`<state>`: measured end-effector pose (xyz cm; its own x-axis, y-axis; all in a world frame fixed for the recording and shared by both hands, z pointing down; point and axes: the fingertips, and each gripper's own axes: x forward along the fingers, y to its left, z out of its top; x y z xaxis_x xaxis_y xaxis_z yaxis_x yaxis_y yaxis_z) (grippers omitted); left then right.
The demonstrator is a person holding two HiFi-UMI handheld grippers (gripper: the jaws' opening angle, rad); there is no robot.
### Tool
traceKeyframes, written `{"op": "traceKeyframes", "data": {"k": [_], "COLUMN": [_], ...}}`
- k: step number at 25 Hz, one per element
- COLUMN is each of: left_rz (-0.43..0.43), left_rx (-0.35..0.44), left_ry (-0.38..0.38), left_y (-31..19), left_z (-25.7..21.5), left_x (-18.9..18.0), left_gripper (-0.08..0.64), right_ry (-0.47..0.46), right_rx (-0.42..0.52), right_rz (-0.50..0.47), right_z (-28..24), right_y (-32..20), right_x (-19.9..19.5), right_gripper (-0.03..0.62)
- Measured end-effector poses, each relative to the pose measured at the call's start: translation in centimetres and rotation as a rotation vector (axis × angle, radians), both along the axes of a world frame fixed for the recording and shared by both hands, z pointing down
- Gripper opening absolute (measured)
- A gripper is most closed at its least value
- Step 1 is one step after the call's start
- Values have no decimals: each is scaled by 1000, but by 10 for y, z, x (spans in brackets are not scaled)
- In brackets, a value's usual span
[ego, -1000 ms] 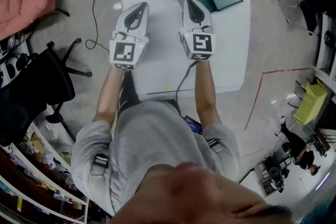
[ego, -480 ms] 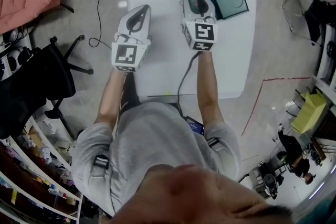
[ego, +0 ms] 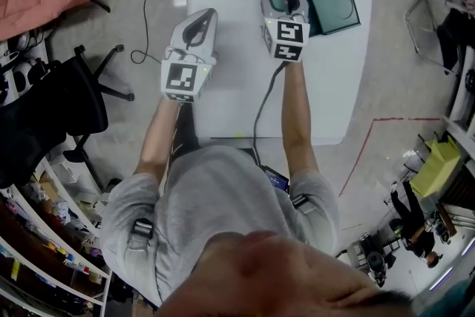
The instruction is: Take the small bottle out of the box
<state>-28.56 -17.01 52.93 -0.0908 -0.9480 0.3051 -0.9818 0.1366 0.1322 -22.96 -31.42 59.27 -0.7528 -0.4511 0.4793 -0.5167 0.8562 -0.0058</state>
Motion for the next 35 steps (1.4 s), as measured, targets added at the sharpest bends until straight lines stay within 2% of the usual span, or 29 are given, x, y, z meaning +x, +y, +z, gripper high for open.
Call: {"op": "traceKeyframes", "data": {"k": [5, 11, 23, 35], "left_rz": [-8, -20, -24, 3], "left_rx": [-3, -8, 4, 45], "left_ry": [6, 9, 8, -27], "left_y": [-2, 3, 10, 23], "left_z": [3, 4, -2, -38], "left_x": [0, -6, -6, -2], "left_gripper": [12, 12, 12, 12], "right_ry": [19, 39, 42, -29], "right_rx": [-7, 0, 27, 75], "right_rz": [2, 14, 47, 56], "right_z": [7, 9, 5, -48], "right_y": [-5, -3, -5, 4], "right_x": [-1, -2, 1, 4], "right_gripper": [225, 147, 138, 130]}}
